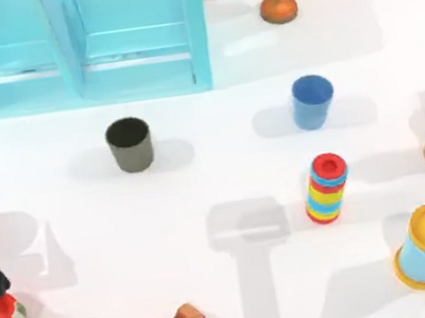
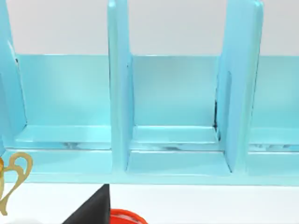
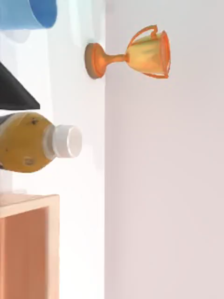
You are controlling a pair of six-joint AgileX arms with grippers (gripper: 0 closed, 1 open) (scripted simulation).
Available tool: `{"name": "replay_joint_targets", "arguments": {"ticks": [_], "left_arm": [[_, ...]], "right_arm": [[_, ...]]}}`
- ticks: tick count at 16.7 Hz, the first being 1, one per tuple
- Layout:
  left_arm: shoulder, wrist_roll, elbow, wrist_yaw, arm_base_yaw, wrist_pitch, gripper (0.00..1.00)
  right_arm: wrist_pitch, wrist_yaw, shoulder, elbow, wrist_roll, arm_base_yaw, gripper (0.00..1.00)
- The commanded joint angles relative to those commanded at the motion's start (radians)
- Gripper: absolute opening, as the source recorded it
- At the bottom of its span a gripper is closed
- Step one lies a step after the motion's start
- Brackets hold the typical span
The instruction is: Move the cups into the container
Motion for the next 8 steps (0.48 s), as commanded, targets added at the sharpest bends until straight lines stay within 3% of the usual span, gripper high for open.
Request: {"name": "replay_joint_targets", "arguments": {"ticks": [4, 8], "left_arm": [[0.000, 0.000, 0.000, 0.000, 0.000, 0.000, 1.00], [0.000, 0.000, 0.000, 0.000, 0.000, 0.000, 1.00]], "right_arm": [[-0.021, 0.001, 0.029, 0.030, 0.008, 0.008, 1.00], [-0.141, 0.008, 0.209, 0.214, 0.052, 0.053, 1.00]]}}
